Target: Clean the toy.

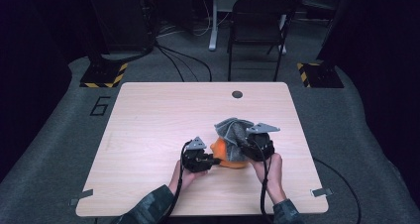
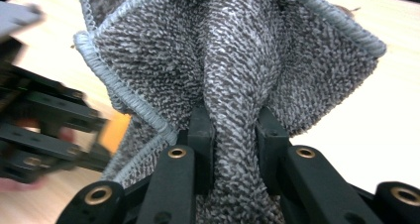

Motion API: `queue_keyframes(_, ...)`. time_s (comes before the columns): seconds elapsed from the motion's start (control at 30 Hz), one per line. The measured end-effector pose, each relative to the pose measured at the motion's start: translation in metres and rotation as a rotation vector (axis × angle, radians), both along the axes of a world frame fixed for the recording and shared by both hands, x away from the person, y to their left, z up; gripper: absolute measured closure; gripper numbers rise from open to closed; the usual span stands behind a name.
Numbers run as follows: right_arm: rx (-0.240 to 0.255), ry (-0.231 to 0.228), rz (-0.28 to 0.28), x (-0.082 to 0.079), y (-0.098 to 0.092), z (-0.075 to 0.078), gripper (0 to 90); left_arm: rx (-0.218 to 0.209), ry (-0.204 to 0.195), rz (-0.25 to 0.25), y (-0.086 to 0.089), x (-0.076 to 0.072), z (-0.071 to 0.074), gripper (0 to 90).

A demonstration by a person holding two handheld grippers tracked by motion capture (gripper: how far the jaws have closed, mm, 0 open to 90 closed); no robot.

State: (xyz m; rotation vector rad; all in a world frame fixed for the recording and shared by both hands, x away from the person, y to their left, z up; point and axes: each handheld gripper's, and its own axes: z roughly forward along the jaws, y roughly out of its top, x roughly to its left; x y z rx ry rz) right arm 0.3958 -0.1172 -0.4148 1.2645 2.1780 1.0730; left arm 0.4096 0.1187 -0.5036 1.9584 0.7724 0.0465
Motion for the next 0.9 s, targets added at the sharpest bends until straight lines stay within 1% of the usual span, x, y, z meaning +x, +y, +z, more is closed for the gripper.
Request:
queue_keyframes(0.03, 0.0, 0.004, -0.012, 0.001, -0.005, -0.002, 74.0, 0.001, 0.001, -0.001, 0.0, 0.0, 0.0, 74.6)
queue_keyframes(0.1, 0.018, 0.025, -0.036, 0.005, -0.014, -0.007, 74.0, 0.003, -0.002, -0.001, 0.0, 0.0, 0.0, 74.6)
queue_keyframes(0.2, 0.015, 0.046, -0.072, 0.009, -0.027, -0.013, 73.9, 0.004, -0.001, 0.001, 0.0, -0.001, 0.0, 74.6)
queue_keyframes(0.23, 0.011, 0.055, -0.084, 0.01, -0.03, -0.016, 73.9, 0.004, -0.002, -0.002, -0.001, -0.001, 0.0, 74.6)
queue_keyframes(0.3, -0.019, 0.068, -0.114, 0.014, -0.037, -0.021, 74.0, 0.003, -0.002, -0.001, -0.001, -0.001, 0.0, 74.6)
queue_keyframes(0.33, -0.013, 0.087, -0.131, 0.015, -0.04, -0.025, 74.0, 0.001, -0.002, -0.001, 0.0, -0.001, 0.0, 74.6)
queue_keyframes(0.37, 0.002, 0.103, -0.141, 0.018, -0.045, -0.029, 74.0, -0.003, 0.0, -0.003, 0.0, 0.0, -0.001, 74.6)
queue_keyframes(0.4, 0.005, 0.119, -0.147, 0.02, -0.05, -0.033, 74.1, -0.003, 0.002, -0.001, 0.0, 0.0, -0.001, 74.6)
queue_keyframes(0.47, -0.014, 0.153, -0.175, 0.025, -0.056, -0.043, 74.2, -0.01, 0.01, 0.001, 0.001, 0.0, -0.001, 74.6)
queue_keyframes(0.53, -0.016, 0.191, -0.192, 0.029, -0.059, -0.053, 74.1, -0.007, 0.009, 0.005, 0.002, 0.0, -0.001, 74.7)
queue_keyframes(0.67, -0.046, 0.271, -0.206, 0.036, -0.061, -0.074, 74.0, -0.008, 0.009, 0.006, 0.002, 0.0, -0.001, 74.6)
queue_keyframes(0.7, -0.048, 0.279, -0.204, 0.037, -0.061, -0.077, 74.0, -0.006, 0.006, 0.004, 0.002, 0.001, -0.001, 74.6)
queue_keyframes(0.73, -0.046, 0.285, -0.196, 0.038, -0.062, -0.078, 74.0, -0.01, 0.011, 0.006, 0.002, 0.001, -0.001, 74.6)
queue_keyframes(0.77, -0.036, 0.289, -0.204, 0.039, -0.063, -0.076, 74.0, -0.015, 0.012, 0.005, 0.002, 0.001, -0.002, 74.6)
queue_keyframes(0.8, -0.032, 0.281, -0.205, 0.038, -0.065, -0.074, 74.0, -0.016, 0.016, 0.006, 0.002, 0.001, -0.002, 74.6)
queue_keyframes(0.83, -0.021, 0.286, -0.214, 0.037, -0.066, -0.07, 74.1, -0.017, 0.018, 0.005, 0.002, 0.001, -0.002, 74.6)
queue_keyframes(0.9, 0.0, 0.245, -0.217, 0.035, -0.073, -0.059, 74.3, -0.021, 0.017, 0.008, 0.002, 0.002, -0.002, 74.6)
